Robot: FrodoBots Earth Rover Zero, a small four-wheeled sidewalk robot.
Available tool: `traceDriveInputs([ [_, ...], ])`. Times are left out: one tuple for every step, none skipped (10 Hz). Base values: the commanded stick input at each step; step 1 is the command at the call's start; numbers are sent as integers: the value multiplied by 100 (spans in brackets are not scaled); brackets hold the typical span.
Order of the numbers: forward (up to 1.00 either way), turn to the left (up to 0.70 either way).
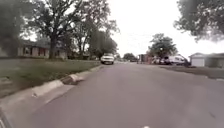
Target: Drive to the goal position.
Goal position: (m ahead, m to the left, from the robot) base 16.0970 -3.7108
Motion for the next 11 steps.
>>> traceDriveInputs([
  [70, 0],
  [70, 0],
  [70, 0],
  [70, 0],
  [70, 0],
  [70, 0],
  [70, 0],
  [70, 0],
  [70, 0],
  [70, -35],
  [70, -22],
])
